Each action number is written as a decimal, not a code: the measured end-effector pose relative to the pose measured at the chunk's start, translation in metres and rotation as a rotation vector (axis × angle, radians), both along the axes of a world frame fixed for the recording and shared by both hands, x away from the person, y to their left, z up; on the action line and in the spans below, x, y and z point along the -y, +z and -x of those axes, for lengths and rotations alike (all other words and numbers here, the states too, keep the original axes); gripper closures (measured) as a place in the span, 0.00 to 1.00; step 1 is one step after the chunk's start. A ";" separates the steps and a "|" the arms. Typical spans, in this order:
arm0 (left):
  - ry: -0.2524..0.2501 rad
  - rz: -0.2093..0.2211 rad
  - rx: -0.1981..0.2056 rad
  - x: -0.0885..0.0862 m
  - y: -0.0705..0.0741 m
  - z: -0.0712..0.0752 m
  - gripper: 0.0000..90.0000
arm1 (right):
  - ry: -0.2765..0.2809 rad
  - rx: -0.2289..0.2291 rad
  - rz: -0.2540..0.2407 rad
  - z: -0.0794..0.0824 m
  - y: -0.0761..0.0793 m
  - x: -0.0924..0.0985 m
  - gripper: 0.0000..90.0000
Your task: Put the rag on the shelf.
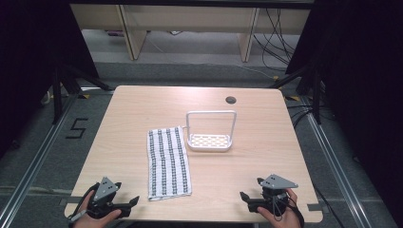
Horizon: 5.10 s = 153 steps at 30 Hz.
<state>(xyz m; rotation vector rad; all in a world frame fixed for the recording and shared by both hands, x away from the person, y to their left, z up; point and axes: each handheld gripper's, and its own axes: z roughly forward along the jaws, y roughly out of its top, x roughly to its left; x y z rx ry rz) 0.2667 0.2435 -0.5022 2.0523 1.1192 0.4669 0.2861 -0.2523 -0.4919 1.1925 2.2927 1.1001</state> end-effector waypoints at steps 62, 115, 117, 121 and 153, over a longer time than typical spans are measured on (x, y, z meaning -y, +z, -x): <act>-0.188 -0.070 0.022 0.051 -0.007 -0.006 0.53 | 0.438 -0.017 0.060 -0.032 -0.008 -0.159 0.52; -0.297 -0.072 0.069 0.062 0.020 -0.009 0.96 | 0.433 -0.017 -0.048 -0.044 0.010 -0.169 0.95; -0.285 -0.028 0.070 0.062 0.022 -0.010 0.96 | 0.417 -0.008 -0.049 -0.044 0.014 -0.169 0.95; -0.284 -0.031 0.077 0.056 0.034 -0.011 0.96 | 0.428 0.013 -0.067 -0.044 0.023 -0.167 0.95; -0.317 0.152 0.179 0.047 0.200 -0.039 0.96 | 0.419 0.240 -0.237 -0.057 0.167 -0.153 0.95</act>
